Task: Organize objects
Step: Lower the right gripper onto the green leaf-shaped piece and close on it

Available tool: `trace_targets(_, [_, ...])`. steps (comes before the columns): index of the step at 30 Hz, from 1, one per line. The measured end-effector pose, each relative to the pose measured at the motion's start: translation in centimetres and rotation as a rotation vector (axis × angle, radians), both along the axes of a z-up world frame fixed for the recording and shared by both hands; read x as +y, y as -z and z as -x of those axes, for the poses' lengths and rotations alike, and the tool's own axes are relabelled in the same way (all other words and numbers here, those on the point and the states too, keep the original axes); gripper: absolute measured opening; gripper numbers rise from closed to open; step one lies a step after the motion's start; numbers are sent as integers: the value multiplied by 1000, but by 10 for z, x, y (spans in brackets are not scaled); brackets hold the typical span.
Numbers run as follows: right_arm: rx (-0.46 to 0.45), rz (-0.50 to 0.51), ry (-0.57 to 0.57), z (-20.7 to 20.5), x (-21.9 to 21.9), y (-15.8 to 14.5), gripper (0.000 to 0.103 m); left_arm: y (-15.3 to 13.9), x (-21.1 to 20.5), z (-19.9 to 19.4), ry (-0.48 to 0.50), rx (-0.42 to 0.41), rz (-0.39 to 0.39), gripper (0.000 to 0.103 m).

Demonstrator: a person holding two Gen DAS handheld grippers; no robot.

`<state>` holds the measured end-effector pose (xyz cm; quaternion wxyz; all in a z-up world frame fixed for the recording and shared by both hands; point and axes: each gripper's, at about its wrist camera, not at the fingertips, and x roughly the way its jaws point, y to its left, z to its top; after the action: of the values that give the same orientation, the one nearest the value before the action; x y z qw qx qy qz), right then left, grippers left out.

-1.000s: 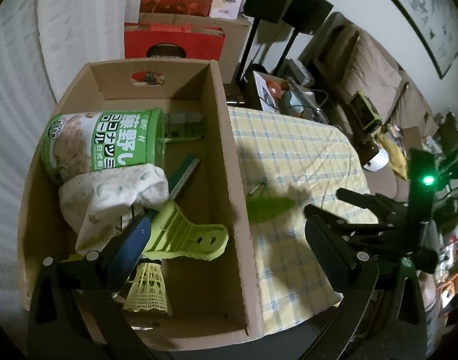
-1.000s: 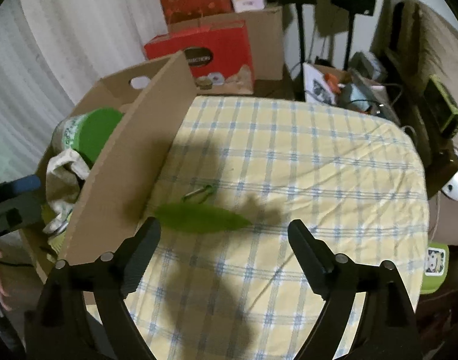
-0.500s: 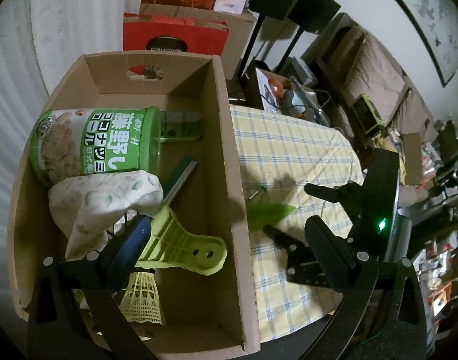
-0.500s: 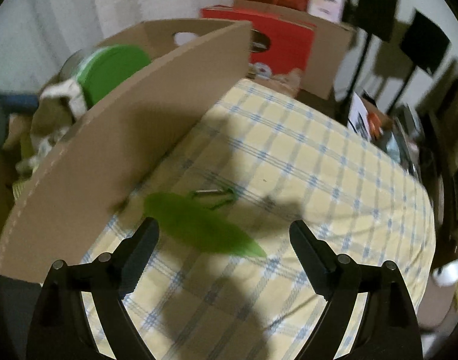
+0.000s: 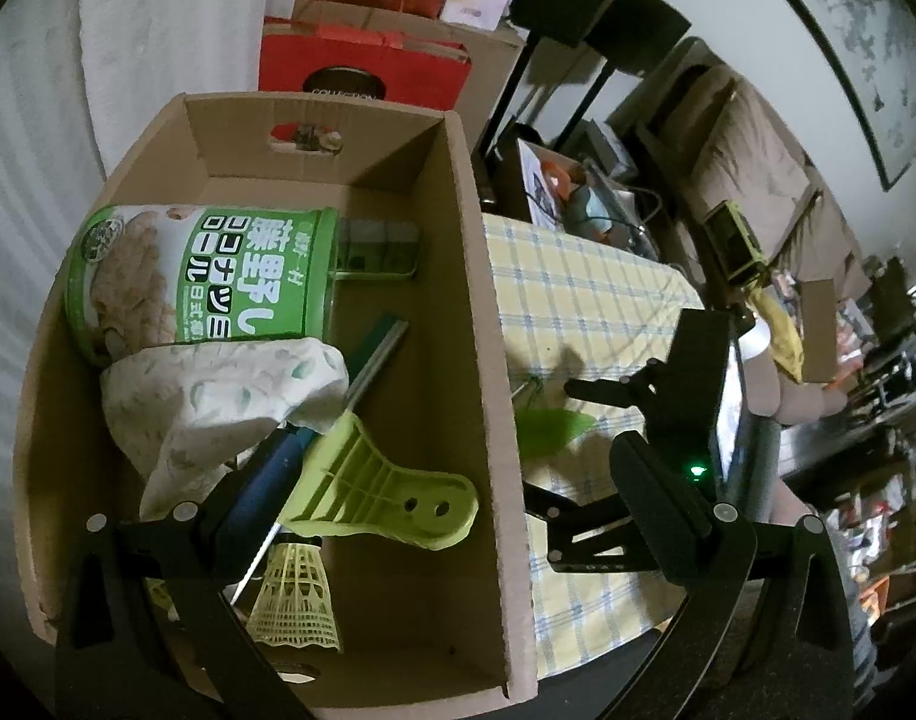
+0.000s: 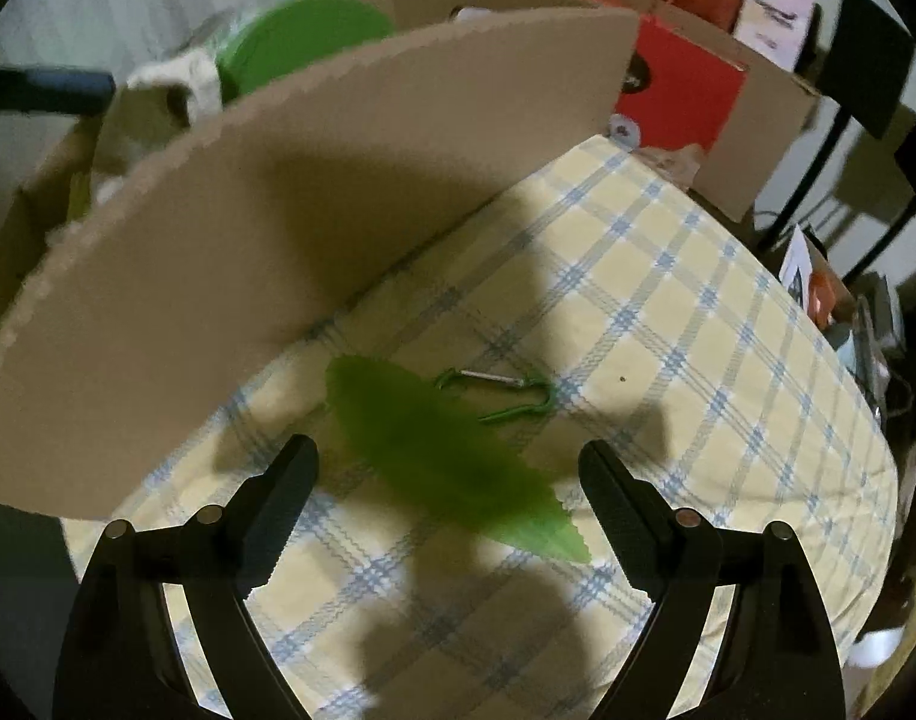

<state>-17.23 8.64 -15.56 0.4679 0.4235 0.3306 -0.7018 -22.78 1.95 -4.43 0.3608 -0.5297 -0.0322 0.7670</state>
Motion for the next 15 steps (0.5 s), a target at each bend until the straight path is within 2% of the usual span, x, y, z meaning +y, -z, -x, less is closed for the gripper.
trace_targets(8, [-19, 22, -13, 4, 1, 2, 83, 4, -1, 1, 0, -16, -4, 103])
trace_targets(13, [-36, 42, 30, 8, 7, -5, 43, 5, 0, 1, 7, -15, -6, 103])
trace_targets(15, [-47, 51, 57, 11, 11, -7, 36, 5, 1, 0, 10, -14, -7, 103])
